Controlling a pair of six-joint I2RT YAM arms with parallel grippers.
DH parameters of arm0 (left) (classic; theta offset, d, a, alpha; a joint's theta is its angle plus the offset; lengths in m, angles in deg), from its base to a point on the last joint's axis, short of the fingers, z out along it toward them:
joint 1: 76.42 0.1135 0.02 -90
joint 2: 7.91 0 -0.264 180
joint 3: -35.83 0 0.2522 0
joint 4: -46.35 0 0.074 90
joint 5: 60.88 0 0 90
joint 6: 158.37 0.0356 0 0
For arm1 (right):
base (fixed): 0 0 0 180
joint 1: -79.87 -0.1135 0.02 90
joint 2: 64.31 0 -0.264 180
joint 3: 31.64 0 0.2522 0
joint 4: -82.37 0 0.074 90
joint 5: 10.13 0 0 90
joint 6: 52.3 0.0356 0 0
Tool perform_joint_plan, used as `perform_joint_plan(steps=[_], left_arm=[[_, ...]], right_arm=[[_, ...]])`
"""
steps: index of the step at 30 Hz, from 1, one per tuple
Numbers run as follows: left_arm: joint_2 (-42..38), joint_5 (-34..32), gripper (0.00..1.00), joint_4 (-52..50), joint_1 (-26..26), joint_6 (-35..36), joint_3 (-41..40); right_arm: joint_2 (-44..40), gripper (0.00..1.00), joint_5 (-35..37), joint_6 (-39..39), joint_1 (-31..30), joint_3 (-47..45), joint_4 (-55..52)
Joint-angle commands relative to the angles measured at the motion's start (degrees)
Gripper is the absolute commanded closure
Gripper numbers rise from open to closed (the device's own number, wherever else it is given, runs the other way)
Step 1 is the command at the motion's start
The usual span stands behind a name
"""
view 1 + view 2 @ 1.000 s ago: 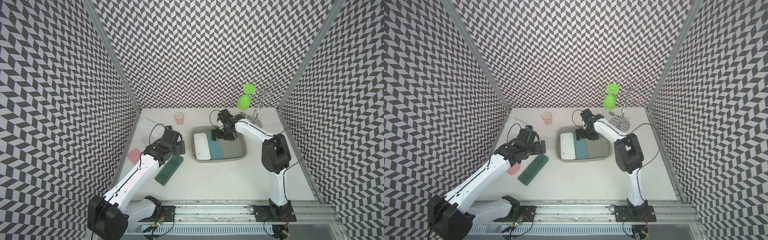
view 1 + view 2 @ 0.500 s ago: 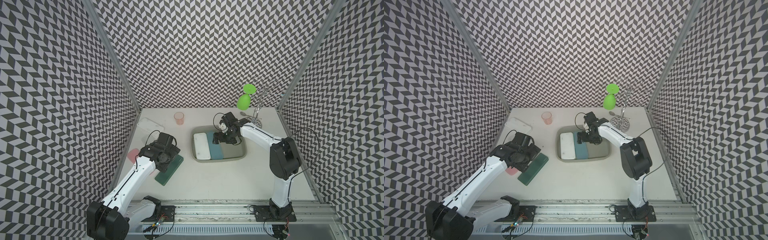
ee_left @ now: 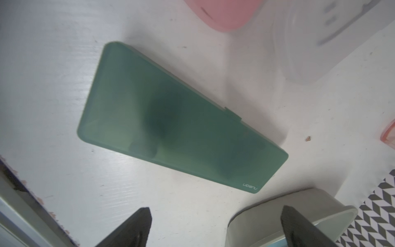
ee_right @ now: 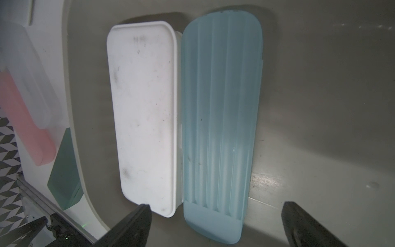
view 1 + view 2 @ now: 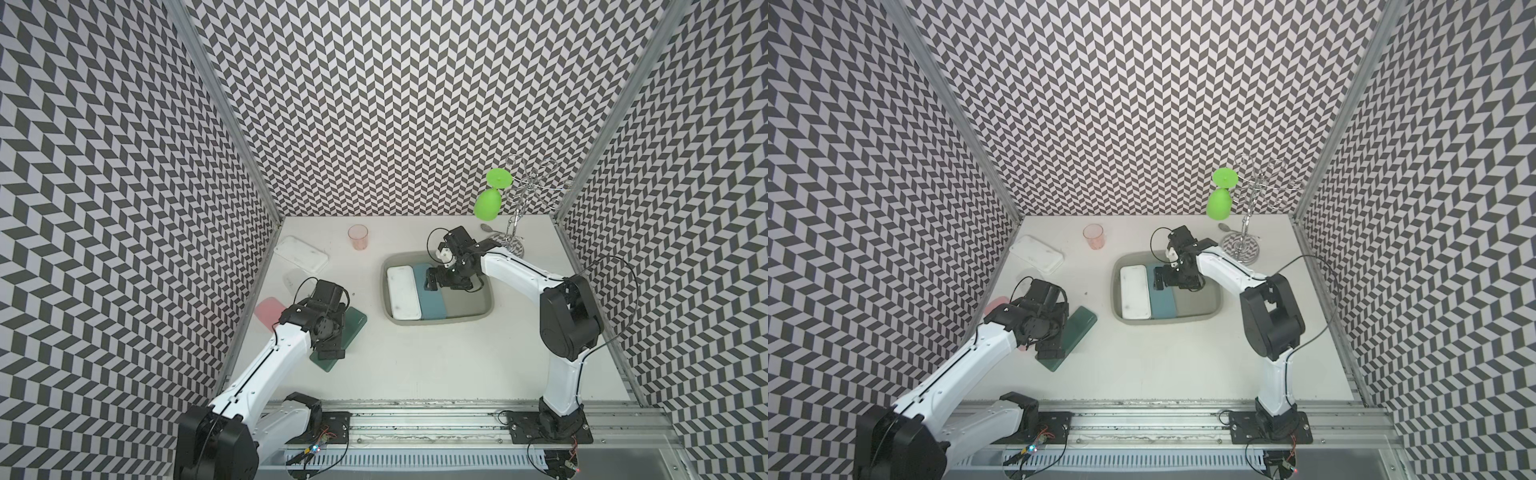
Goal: Put the pencil case into the storage box
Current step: Pick up the pencil case from the center of the board.
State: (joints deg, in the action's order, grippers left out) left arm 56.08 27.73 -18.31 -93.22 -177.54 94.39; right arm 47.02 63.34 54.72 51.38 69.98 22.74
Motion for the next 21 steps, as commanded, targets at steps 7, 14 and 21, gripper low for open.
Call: perform_joint_plan(steps=[7,14,21], left_arm=[[3.0,-0.6,0.00,-2.0,0.4,-9.4,0.8],[3.7,1.6,0.00,5.7,0.5,-18.0,-5.2],[11.6,0.0,0.00,8.7,0.2,-24.8,-1.8]], right_arm=[[-2.8,0.00,0.0,-0.8,-0.4,-0.7,0.3],[-3.5,0.00,0.2,-2.4,-0.4,-2.7,-1.0],[-3.9,0.00,0.1,-4.2,-0.4,-4.5,-2.3]])
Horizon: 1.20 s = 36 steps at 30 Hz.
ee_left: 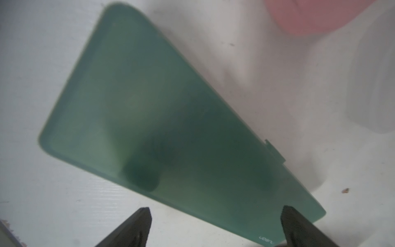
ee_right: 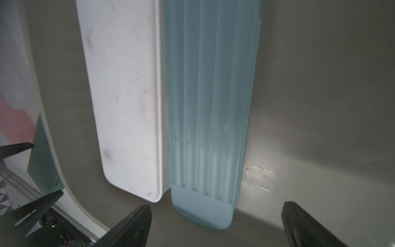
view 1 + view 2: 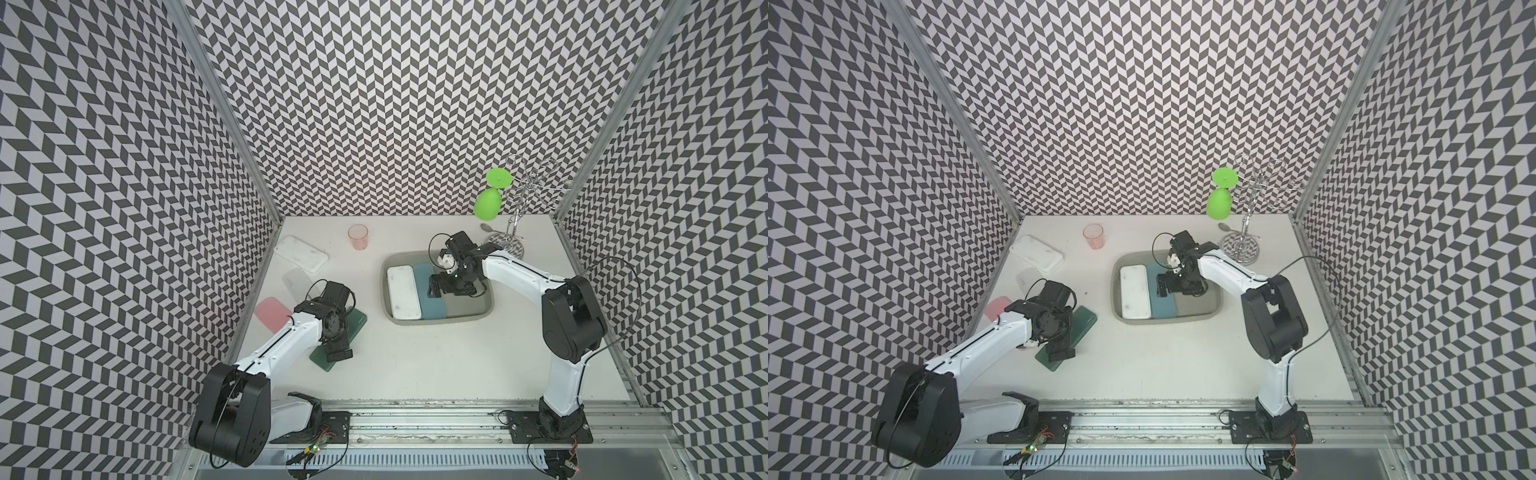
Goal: Put the pencil case into the storage box
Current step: Pick up the pencil case from the center of the board.
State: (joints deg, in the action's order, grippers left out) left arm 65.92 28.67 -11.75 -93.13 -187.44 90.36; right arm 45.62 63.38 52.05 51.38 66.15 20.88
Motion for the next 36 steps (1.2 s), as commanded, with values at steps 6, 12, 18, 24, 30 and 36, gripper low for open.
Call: perform_joint_plan(steps=[6,12,18,24,30,36], left_arm=[[4.0,-0.3,0.00,8.2,-2.0,-26.8,0.2],[3.7,0.4,0.00,10.5,-1.9,-30.5,-4.0],[3.0,0.2,0.00,16.3,0.5,-25.1,-8.8],[7.4,6.6,0.18,18.7,4.0,-5.9,-7.9],[19.9,7.0,0.23,8.7,4.6,29.8,6.1],[19.9,6.4,0.23,5.0,4.2,45.6,11.1]], right_arm=[[-3.0,0.01,1.0,-3.3,-0.5,-1.3,-1.9],[-3.2,0.00,1.4,-3.8,-0.5,-0.6,-2.6],[-3.3,0.00,1.7,-3.9,-0.6,-0.2,-2.8],[-4.0,0.01,1.9,-3.0,-0.5,0.0,-2.3],[-6.1,0.00,2.4,-1.9,-0.3,-2.0,-0.7],[-9.5,0.00,1.9,-0.3,0.1,-6.9,2.1]])
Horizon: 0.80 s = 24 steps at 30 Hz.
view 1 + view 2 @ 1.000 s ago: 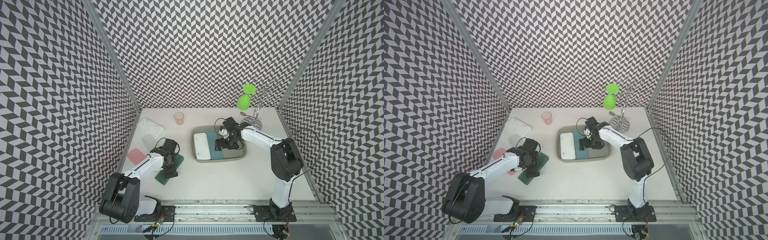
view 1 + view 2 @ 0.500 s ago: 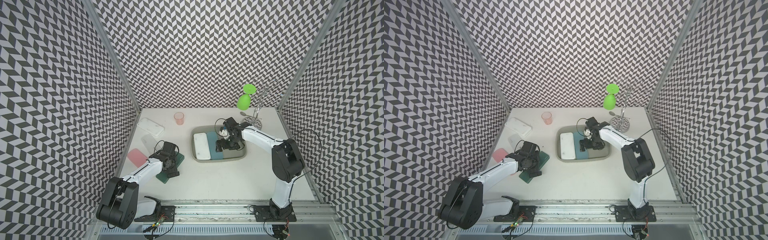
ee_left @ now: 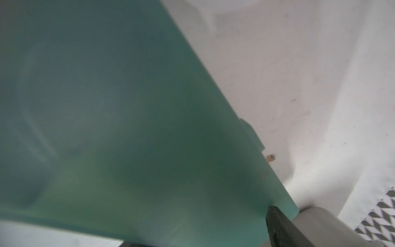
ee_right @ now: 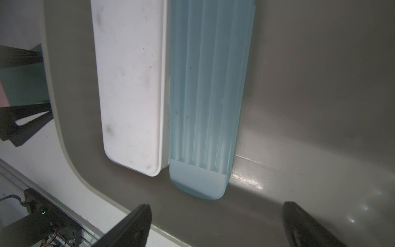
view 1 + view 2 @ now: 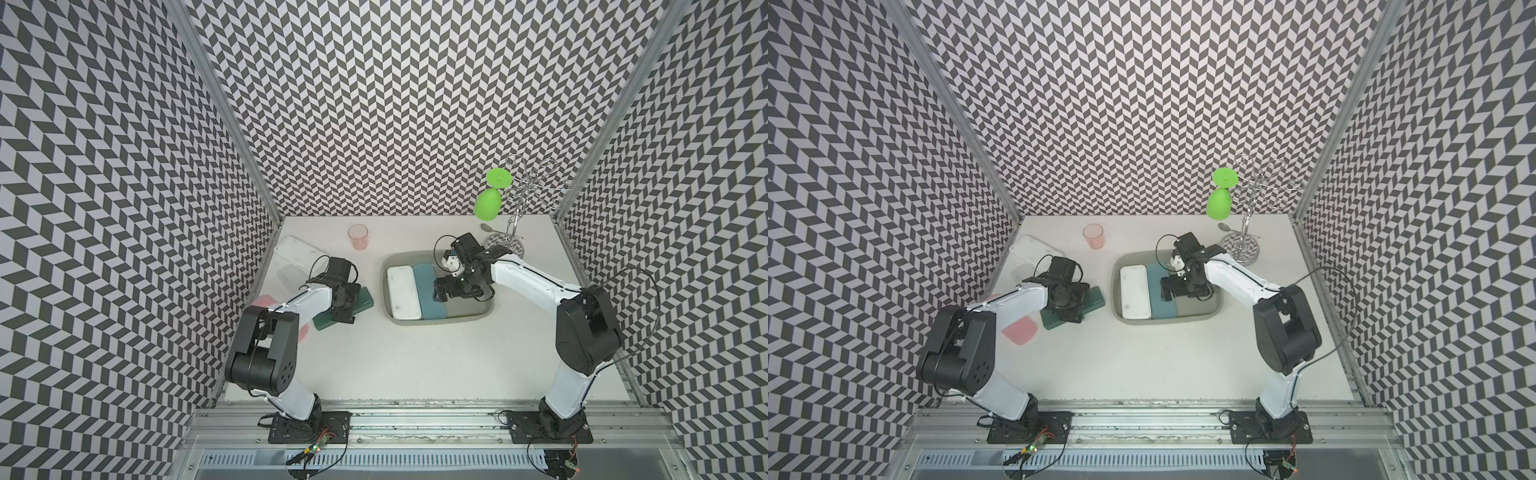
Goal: Put the pencil case into the storage box
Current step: Pick up the pencil case from the center of the board.
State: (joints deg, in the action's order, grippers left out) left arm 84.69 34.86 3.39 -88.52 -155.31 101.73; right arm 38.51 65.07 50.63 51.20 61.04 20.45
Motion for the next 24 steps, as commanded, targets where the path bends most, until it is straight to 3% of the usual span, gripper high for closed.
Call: perform_joint_plan(steps=[1,9,17,24], left_arm=[[1.4,-0.2,0.23,-10.4,-0.5,16.4,0.7],[6.9,-1.9,0.28,-17.8,-1.7,36.7,6.8],[6.2,-4.9,0.36,-21.0,-5.1,46.3,7.5],[7.6,-11.6,0.36,-27.1,-10.9,54.1,12.7]], right_arm=[[-2.8,0.00,0.2,1.3,0.4,-2.3,2.8],[-4.7,0.00,-0.2,2.1,1.3,-5.0,4.4],[-5.1,0.00,-0.1,2.5,1.5,-4.9,4.0],[-5.0,0.01,-0.6,2.6,1.6,-4.9,3.8]])
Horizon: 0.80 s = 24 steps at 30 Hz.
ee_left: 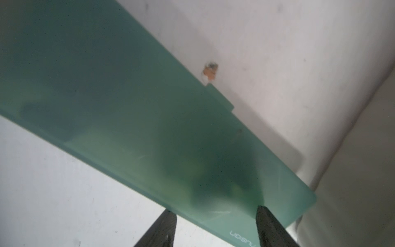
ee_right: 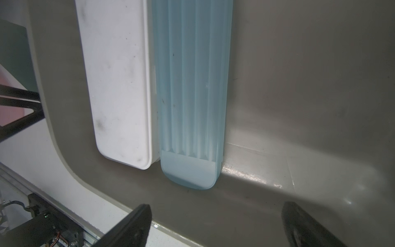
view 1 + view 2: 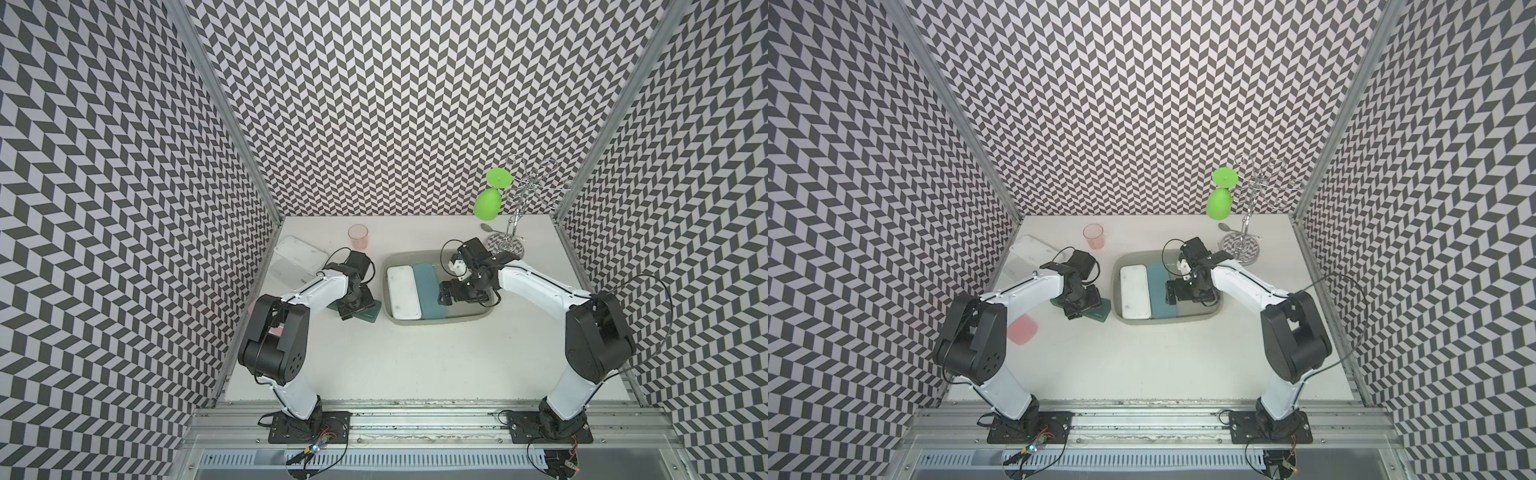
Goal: Put the pencil case into the storage box
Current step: Pick up the pencil case from the center of the board.
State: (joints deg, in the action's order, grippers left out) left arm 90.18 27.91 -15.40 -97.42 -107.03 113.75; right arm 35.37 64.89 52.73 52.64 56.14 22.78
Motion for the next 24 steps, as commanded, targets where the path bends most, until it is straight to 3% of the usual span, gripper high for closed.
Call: perform_joint_plan(steps=[1,4,9,15,19,24], left_arm=[[2.2,-5.1,0.36,-8.9,-2.3,5.9,1.2],[0.4,-5.1,0.33,-8.7,-2.3,5.4,1.3],[-5.5,-1.8,0.00,-9.9,-0.9,-3.7,2.9],[-12.9,4.3,0.00,-4.3,1.9,-21.8,2.5],[-12.1,6.8,0.00,-1.2,3.1,-31.9,1.4],[-8.1,5.9,0.00,1.0,4.5,-39.3,0.8]], right_arm=[[-1.8,0.00,-0.5,0.5,0.2,-0.1,1.4],[-1.5,0.00,-0.7,0.5,0.2,0.4,1.0],[-1.6,0.00,-0.3,0.5,0.2,1.0,0.5],[-1.7,0.00,-0.9,0.6,0.2,0.3,0.8],[-1.6,0.00,-1.0,0.2,0.2,-0.2,0.9],[-1.4,0.00,-1.0,-0.7,0.2,-0.1,0.6]])
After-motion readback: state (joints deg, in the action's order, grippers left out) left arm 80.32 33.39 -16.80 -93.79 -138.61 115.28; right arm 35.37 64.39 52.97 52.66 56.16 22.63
